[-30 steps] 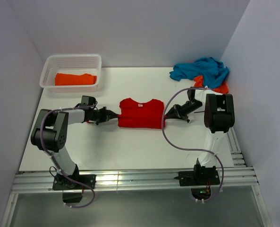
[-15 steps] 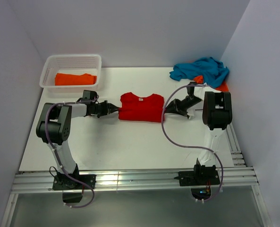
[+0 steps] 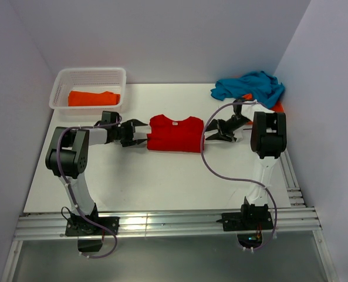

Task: Roll the t-shirts
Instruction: Roll the tshirt

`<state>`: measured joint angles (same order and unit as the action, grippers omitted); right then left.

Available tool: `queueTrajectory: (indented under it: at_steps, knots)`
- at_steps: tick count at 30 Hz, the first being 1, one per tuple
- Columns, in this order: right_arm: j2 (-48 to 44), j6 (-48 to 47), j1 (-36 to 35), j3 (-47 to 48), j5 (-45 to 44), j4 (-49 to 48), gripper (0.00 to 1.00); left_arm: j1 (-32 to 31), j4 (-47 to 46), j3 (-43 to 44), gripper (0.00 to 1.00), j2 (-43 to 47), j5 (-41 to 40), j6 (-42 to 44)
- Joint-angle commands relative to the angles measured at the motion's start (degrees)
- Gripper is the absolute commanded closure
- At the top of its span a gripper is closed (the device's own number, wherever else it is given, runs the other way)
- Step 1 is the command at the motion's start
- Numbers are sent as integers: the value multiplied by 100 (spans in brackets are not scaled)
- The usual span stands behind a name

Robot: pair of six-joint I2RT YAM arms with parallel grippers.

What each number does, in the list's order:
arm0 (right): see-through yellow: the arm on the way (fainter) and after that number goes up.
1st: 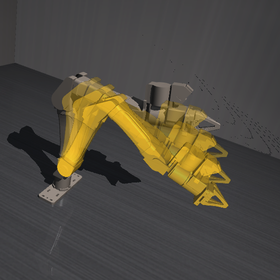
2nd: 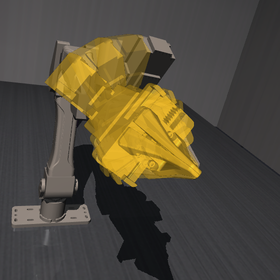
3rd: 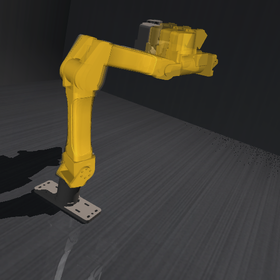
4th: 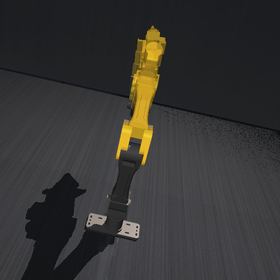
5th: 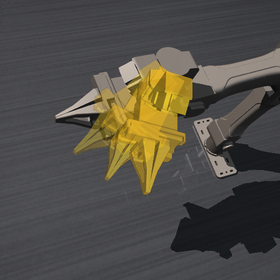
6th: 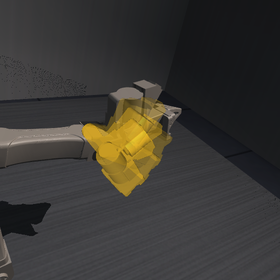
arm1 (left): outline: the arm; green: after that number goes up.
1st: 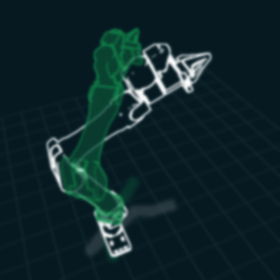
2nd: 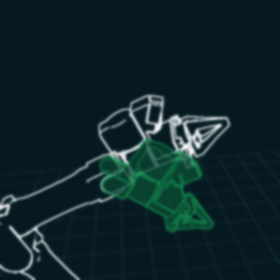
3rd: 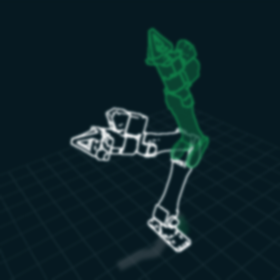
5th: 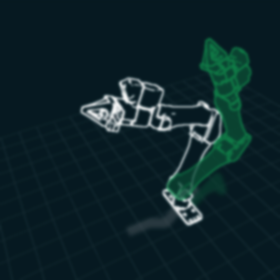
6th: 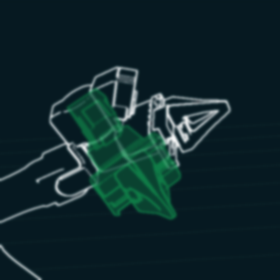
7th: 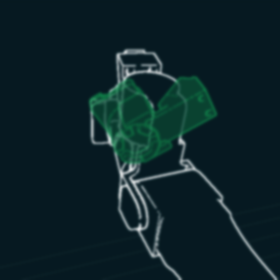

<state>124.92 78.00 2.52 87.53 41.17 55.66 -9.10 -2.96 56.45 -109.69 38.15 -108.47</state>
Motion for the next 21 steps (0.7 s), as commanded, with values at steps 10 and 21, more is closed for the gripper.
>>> queueTrajectory:
  at_steps: [10, 21]
  knots:
    - [-1214, -1567, 187, -947, -55, -777, 0, 233, 700, -230, 6, 852, 456, 1238]
    - [-2463, -2473, -6, -2599, 190, -1486, 0, 462, 1763, -1012, 1, 1520, 668, 3234]
